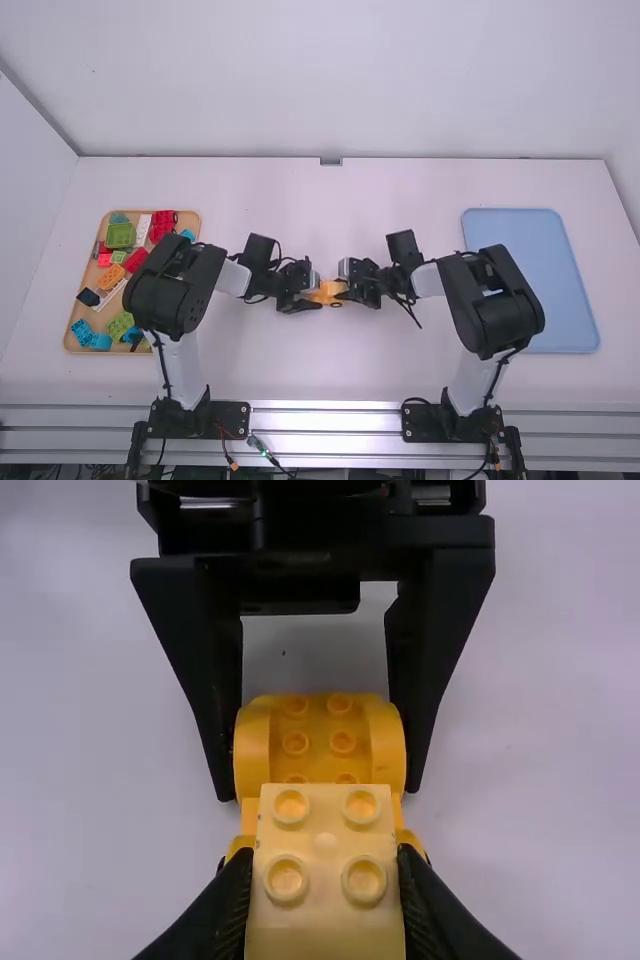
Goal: Assemble lego blocks to make yellow taxi
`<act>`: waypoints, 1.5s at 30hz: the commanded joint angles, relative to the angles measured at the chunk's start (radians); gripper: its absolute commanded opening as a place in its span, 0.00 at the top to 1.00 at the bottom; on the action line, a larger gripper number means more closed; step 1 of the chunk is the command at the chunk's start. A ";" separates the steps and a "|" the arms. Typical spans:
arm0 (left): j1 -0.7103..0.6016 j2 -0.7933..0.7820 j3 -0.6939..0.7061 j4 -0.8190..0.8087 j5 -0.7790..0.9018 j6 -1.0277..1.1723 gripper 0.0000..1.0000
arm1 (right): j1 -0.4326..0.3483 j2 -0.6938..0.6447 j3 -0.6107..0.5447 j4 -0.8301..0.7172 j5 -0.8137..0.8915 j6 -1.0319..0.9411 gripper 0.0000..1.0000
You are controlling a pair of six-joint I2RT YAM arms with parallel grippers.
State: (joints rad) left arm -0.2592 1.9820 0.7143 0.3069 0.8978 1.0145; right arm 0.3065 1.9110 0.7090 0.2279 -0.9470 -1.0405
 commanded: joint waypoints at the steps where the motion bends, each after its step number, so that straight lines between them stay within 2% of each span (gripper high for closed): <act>1: -0.003 0.014 -0.019 -0.022 -0.046 -0.014 0.50 | -0.004 0.013 -0.009 -0.006 0.004 0.004 0.86; 5: -0.003 0.014 -0.018 -0.022 -0.046 -0.016 0.50 | -0.005 0.013 -0.009 -0.005 0.005 0.004 0.85; 10: -0.003 0.014 -0.018 -0.022 -0.043 -0.015 0.50 | -0.005 0.013 -0.009 -0.005 0.005 0.004 0.77; 15: -0.003 0.014 -0.018 -0.020 -0.043 -0.016 0.50 | -0.005 0.013 -0.009 -0.004 0.004 0.004 0.55; 17: -0.003 0.014 -0.018 -0.019 -0.043 -0.016 0.50 | -0.005 0.013 -0.009 -0.003 0.005 0.004 0.49; 20: -0.003 0.014 -0.018 -0.019 -0.043 -0.016 0.50 | -0.005 0.013 -0.009 -0.002 0.001 0.004 0.42; 21: -0.003 0.014 -0.018 -0.019 -0.043 -0.016 0.50 | -0.005 0.013 -0.009 0.000 0.001 0.005 0.42; 22: -0.003 0.014 -0.018 -0.019 -0.043 -0.016 0.50 | -0.005 0.013 -0.009 0.004 -0.004 0.006 0.36; 25: -0.003 0.014 -0.018 -0.019 -0.043 -0.015 0.51 | -0.005 0.013 -0.009 0.034 -0.053 0.025 0.29; 30: -0.003 0.014 -0.018 -0.019 -0.047 -0.016 0.51 | -0.022 0.011 -0.009 0.171 -0.176 0.085 0.19; 32: -0.003 0.014 -0.018 -0.019 -0.045 -0.015 0.51 | -0.028 0.004 -0.009 0.200 -0.208 0.113 0.18; 33: -0.003 0.014 -0.018 -0.018 -0.046 -0.016 0.51 | -0.031 0.001 -0.009 0.209 -0.214 0.130 0.20; 34: -0.003 0.014 -0.018 -0.018 -0.046 -0.015 0.51 | -0.033 -0.001 -0.009 0.221 -0.214 0.154 0.37; 35: -0.003 0.014 -0.018 -0.018 -0.046 -0.015 0.51 | -0.033 -0.001 -0.009 0.221 -0.212 0.156 0.41; 37: -0.003 0.014 -0.018 -0.019 -0.046 -0.016 0.51 | -0.032 -0.001 -0.009 0.209 -0.182 0.162 1.00; 45: -0.003 0.014 -0.018 -0.019 -0.046 -0.016 0.53 | 0.028 0.000 -0.009 0.091 0.017 0.161 1.00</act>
State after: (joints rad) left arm -0.2592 1.9820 0.7143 0.3073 0.8974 1.0153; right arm 0.3176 1.9099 0.7063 0.3378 -1.0111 -0.8864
